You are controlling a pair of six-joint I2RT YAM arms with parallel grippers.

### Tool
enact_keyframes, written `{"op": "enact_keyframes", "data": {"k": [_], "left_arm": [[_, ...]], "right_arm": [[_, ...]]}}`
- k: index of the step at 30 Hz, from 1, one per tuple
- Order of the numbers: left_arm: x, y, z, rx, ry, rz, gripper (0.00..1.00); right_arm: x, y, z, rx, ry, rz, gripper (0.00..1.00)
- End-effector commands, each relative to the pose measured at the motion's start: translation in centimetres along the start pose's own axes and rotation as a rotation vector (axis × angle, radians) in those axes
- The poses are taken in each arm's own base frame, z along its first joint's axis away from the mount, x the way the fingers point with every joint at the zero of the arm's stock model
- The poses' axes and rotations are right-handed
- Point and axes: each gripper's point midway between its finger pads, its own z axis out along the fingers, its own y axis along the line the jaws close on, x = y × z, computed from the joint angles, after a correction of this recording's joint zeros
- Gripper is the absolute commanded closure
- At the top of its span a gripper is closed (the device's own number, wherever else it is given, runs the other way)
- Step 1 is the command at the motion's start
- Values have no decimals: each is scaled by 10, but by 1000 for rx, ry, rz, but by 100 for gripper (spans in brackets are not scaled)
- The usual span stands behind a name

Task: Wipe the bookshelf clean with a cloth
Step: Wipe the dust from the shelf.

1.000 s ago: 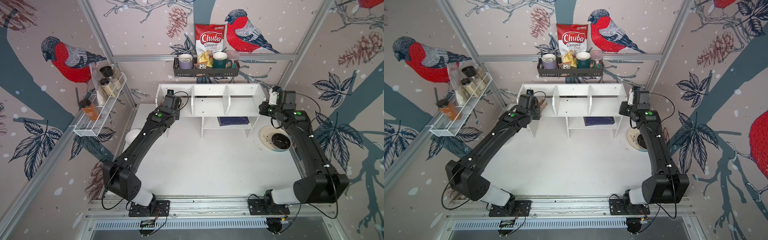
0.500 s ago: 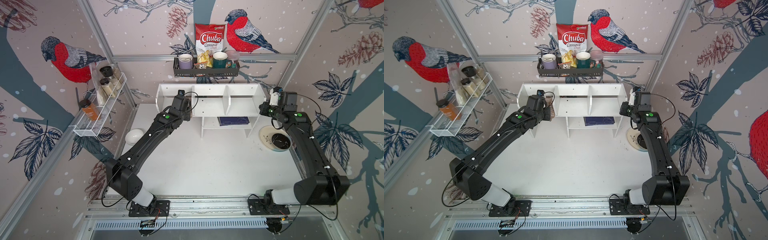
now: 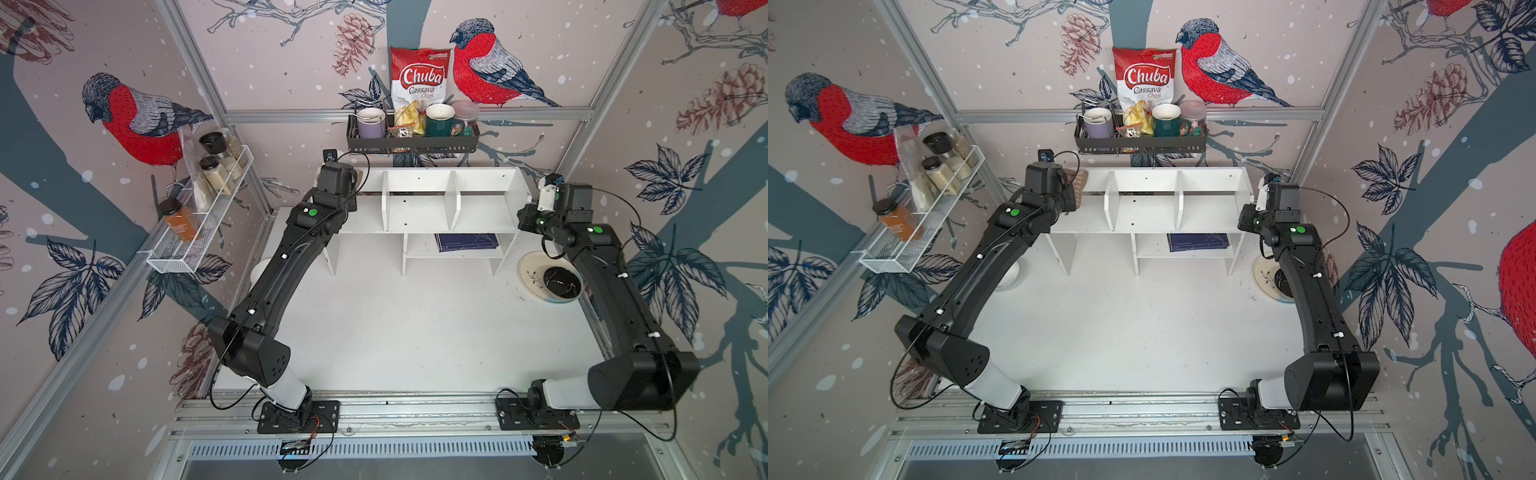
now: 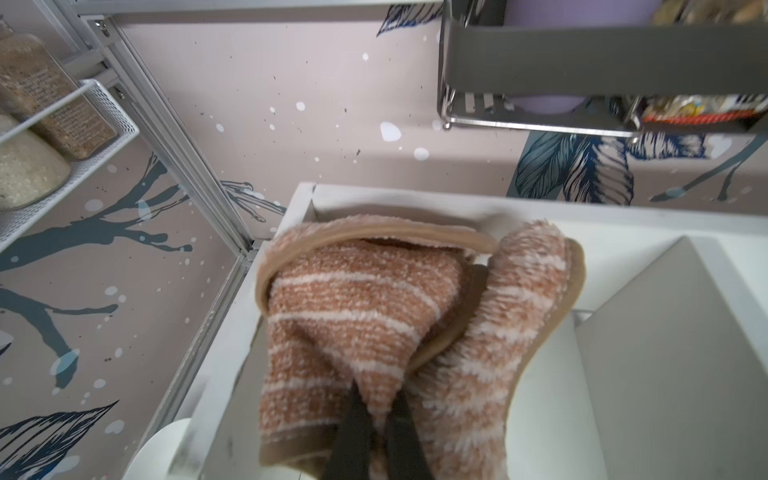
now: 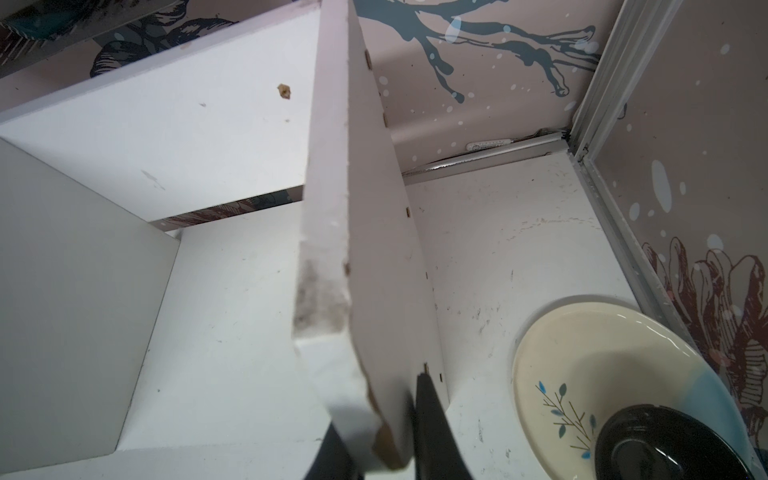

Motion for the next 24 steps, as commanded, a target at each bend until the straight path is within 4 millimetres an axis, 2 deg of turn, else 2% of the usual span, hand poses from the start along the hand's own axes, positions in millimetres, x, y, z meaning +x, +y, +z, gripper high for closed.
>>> {"op": "enact_keyframes", "data": {"k": [1, 6, 11, 16, 21, 24], "left_arm": [[31, 6, -1, -19, 65, 32, 100], [73, 10, -10, -30, 109, 41, 100], [82, -2, -22, -14, 108, 109, 100], [62, 9, -25, -48, 72, 112, 100], [29, 45, -27, -117, 26, 65, 100], [5, 53, -27, -108, -21, 43, 100]], "right_arm": [[13, 27, -3, -143, 74, 138, 100], [14, 26, -3, -140, 77, 135, 100], [13, 26, -2, -137, 79, 138, 100], [12, 22, -4, -120, 76, 137, 100], [12, 22, -5, -122, 76, 138, 100], [12, 23, -3, -129, 79, 139, 100]]}}
